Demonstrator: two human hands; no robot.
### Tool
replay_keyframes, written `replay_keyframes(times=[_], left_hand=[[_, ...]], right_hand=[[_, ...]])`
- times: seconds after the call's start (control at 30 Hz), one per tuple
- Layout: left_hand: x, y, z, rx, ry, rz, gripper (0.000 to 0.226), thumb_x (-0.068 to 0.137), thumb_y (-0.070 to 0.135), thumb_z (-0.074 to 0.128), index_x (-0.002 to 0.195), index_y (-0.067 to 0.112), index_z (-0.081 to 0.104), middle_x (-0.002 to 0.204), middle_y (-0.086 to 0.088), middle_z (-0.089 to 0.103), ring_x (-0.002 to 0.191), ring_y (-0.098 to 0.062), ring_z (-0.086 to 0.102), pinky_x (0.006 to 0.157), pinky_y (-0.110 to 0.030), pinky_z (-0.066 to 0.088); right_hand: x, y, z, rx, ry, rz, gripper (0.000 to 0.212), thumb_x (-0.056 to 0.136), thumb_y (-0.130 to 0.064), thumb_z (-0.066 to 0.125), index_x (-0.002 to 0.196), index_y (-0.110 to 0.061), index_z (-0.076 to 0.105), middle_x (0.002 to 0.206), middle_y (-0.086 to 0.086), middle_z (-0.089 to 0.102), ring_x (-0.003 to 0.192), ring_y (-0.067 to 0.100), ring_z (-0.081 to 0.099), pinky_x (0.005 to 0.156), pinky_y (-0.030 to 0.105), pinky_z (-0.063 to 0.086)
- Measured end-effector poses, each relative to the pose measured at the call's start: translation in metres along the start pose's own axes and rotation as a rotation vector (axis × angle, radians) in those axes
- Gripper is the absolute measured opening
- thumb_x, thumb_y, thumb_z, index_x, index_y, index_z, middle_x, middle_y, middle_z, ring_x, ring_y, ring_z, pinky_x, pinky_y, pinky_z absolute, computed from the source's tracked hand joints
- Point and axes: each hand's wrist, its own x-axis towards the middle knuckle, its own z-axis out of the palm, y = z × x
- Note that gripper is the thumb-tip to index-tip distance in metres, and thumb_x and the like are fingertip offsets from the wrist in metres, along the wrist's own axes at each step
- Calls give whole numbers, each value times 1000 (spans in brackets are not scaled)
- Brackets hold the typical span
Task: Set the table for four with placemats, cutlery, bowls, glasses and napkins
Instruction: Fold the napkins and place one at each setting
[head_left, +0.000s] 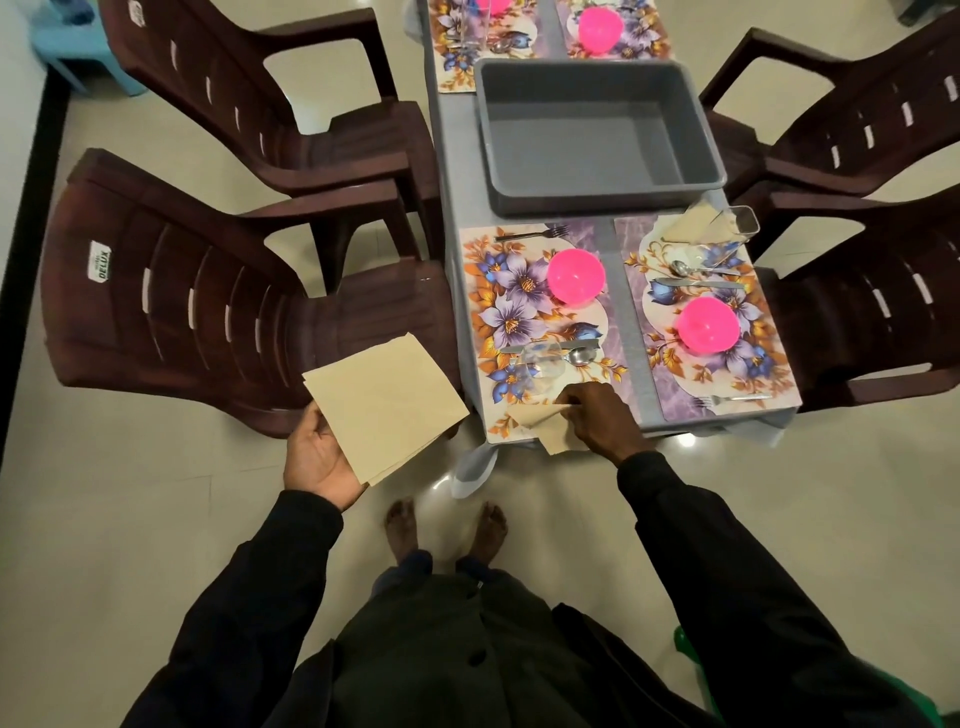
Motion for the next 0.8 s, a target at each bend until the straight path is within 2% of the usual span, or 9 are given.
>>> replay_keyframes(times=[0.07, 0.2, 0.33, 0.43, 0.63, 0.7, 0.77, 0.8], left_hand=[[3, 1, 2, 9, -4, -8, 44, 100, 48, 51, 136, 27, 64, 133, -5, 68, 117, -32, 68, 93, -53, 54], [9, 0, 10, 8, -38, -29, 35, 101, 47, 50, 112, 25, 75, 127, -5, 71, 109, -31, 72, 82, -49, 61], [19, 1, 18, 42, -81, -72, 37, 98, 50, 52, 120, 28, 72, 135, -4, 66, 123, -32, 64, 98, -53, 53], [24, 0, 27, 53, -112, -96, 39, 97, 49, 54, 120, 26, 74, 135, -6, 66, 124, -34, 63, 100, -55, 50], [24, 0, 47, 83, -129, -111, 42, 101, 50, 49, 106, 23, 80, 126, -7, 71, 112, -33, 70, 90, -54, 57], [22, 0, 52, 83, -141, -112, 44, 101, 48, 47, 99, 22, 82, 120, -8, 74, 104, -32, 73, 82, -53, 61], [20, 1, 54, 84, -142, -109, 44, 101, 47, 47, 97, 20, 82, 116, -8, 75, 99, -32, 75, 76, -51, 62], [20, 1, 53, 89, -137, -106, 44, 101, 46, 47, 97, 20, 82, 117, -8, 75, 100, -32, 74, 78, -52, 62]], right_hand=[[0, -2, 0, 8, 11, -4, 10, 94, -16, 67, 102, -16, 74, 105, 7, 71, 100, 26, 63, 80, 38, 54], [-2, -7, -4, -1, 30, -21, 12, 95, -14, 66, 104, -15, 73, 107, 8, 71, 102, 27, 61, 77, 35, 49], [-5, -10, -10, -10, 78, -21, 12, 95, -13, 66, 104, -13, 73, 105, 9, 71, 98, 27, 62, 70, 30, 40], [-8, -12, -14, -6, 117, -8, 10, 95, -13, 64, 101, -14, 72, 102, 9, 71, 93, 26, 63, 68, 28, 38], [-14, -10, -20, -7, 166, 17, 12, 95, -14, 63, 102, -18, 72, 103, 6, 70, 97, 25, 61, 72, 33, 48], [-14, -9, -20, -24, 175, 22, 14, 94, -13, 63, 103, -19, 73, 103, 7, 71, 99, 26, 61, 76, 38, 52], [-13, -7, -16, -59, 171, 9, 17, 94, -12, 63, 105, -18, 73, 105, 8, 71, 102, 28, 59, 77, 38, 51], [-12, -6, -13, -76, 165, 1, 18, 94, -12, 63, 107, -17, 74, 106, 8, 71, 104, 29, 59, 78, 38, 49]])
